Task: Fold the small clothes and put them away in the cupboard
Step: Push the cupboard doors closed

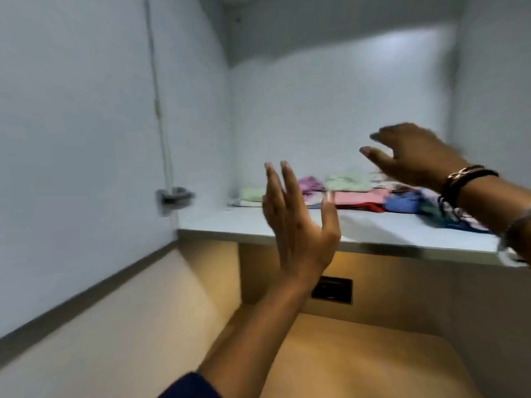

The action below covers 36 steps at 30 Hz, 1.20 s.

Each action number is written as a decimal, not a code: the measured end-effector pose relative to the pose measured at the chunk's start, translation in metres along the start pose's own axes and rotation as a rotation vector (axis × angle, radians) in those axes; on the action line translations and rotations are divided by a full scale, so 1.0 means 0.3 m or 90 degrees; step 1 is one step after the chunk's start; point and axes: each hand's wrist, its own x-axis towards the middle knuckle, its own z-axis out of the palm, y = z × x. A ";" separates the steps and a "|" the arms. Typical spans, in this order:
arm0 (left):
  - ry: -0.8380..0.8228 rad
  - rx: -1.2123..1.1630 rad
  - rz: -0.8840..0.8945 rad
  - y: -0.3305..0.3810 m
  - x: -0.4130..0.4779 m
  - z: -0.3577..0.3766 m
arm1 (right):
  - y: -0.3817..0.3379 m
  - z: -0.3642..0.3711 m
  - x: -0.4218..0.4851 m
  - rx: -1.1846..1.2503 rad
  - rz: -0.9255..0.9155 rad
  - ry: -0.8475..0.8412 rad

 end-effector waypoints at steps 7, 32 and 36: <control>0.258 0.339 0.047 -0.129 -0.069 -0.967 | -0.980 -0.266 0.022 0.076 -0.415 0.218; -0.045 0.205 0.094 -0.177 -0.158 -0.878 | -1.142 -0.585 -0.120 -0.304 -0.252 0.244; -0.052 0.083 0.022 -0.133 -0.170 -0.655 | -0.952 -0.548 -0.114 -0.344 -0.208 0.201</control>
